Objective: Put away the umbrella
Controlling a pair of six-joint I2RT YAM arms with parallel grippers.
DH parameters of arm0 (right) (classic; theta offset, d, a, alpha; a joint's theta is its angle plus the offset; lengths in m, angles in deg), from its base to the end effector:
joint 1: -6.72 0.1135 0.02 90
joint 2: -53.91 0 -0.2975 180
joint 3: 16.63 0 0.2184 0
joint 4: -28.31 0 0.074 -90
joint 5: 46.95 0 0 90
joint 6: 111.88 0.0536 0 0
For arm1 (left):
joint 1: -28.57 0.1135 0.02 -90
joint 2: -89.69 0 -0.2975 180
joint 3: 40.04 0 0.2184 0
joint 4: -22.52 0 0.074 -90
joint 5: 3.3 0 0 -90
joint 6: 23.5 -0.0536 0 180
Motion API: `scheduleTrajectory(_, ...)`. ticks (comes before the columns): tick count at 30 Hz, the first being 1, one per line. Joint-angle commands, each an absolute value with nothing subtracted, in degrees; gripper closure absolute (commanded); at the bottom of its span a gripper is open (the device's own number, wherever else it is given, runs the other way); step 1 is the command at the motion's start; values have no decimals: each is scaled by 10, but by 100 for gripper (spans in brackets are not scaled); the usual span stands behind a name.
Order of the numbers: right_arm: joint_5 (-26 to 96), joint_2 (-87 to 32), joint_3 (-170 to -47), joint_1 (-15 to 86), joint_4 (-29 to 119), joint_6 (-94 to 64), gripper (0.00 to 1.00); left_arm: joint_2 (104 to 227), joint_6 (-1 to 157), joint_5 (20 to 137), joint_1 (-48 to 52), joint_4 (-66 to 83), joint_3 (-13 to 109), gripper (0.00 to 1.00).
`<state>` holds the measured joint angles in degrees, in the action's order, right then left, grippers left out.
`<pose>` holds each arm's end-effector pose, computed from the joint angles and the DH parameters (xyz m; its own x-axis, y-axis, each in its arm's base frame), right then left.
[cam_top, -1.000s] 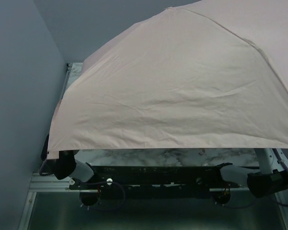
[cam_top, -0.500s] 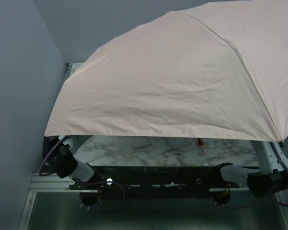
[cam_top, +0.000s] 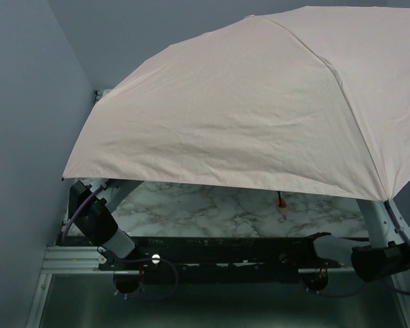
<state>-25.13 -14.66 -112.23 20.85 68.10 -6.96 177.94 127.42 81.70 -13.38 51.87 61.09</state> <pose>0.1793 0.0965 0.4689 -0.4564 -0.0162 -0.8896 -0.8810 0.1486 0.4492 0.2335 -0.2162 0.5452 -0.3810 -0.8282 -0.4111 0.7838 -0.0535 -0.6186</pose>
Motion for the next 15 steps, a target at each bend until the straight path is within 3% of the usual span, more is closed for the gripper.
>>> scheduleTrajectory(1,-263,-130,-1140,209,689,-103,99,1793,1250,850,-128,548,630,31)
scheduleTrajectory(4,-266,-131,-1139,209,683,-94,99,1810,1247,863,-127,594,632,39)
scheduleTrajectory(15,-249,-139,-1139,210,675,-78,100,1867,1214,912,-137,743,652,39)
